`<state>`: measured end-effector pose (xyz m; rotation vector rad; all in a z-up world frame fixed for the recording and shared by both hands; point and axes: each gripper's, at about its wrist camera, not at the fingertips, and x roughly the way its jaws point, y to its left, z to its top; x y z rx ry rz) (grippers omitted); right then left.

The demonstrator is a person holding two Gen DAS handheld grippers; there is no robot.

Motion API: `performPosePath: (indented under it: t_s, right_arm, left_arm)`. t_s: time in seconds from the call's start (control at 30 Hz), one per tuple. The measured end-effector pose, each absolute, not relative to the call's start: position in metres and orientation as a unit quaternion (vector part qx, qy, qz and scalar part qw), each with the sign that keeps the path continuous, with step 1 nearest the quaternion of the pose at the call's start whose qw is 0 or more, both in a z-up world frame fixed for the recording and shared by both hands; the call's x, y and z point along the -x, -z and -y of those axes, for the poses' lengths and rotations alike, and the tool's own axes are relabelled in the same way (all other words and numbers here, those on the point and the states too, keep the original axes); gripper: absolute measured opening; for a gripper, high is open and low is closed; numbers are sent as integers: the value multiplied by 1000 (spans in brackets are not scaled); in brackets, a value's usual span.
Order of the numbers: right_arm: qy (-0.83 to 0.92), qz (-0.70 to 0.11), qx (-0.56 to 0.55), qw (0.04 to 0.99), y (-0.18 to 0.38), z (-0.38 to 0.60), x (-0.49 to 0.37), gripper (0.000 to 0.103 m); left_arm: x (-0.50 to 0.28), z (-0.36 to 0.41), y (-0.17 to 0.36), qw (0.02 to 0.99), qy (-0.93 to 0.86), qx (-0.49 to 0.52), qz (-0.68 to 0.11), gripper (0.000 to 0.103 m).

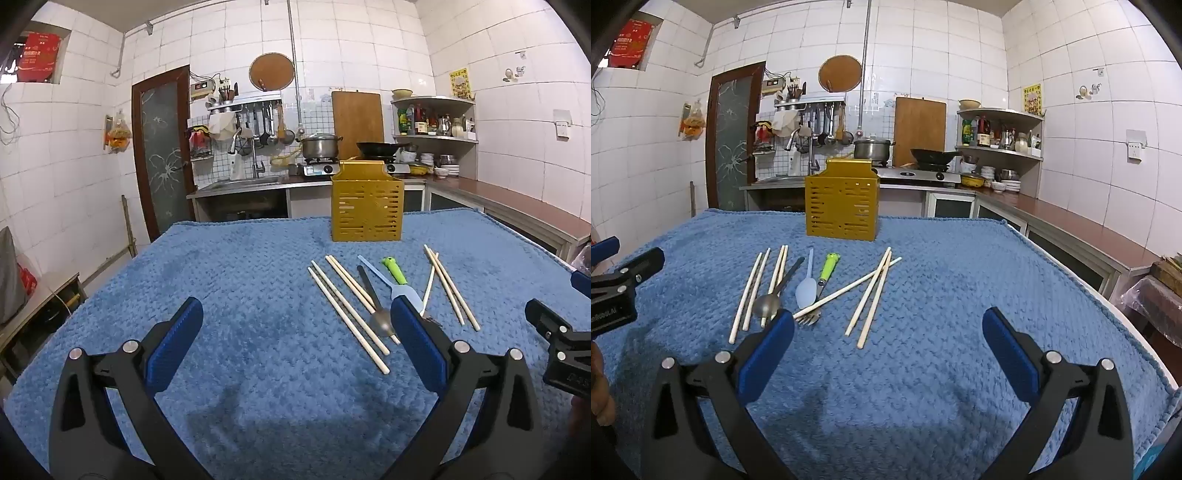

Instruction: Organize utensils

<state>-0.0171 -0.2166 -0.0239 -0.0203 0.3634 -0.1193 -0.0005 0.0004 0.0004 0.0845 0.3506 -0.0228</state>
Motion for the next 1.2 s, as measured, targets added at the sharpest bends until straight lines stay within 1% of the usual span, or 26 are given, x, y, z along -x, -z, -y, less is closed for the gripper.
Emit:
performPosePath:
  t_s: [0.43,1.2]
  right_arm:
    - [61,-179,11,982,24,215,18,99]
    - [64,-177,10,982,21,219,22,99]
  left_arm:
    - [-6,-5,4,981,19,-35,-189,98]
    - [-4,-3,3,981,20,-35,-187,98]
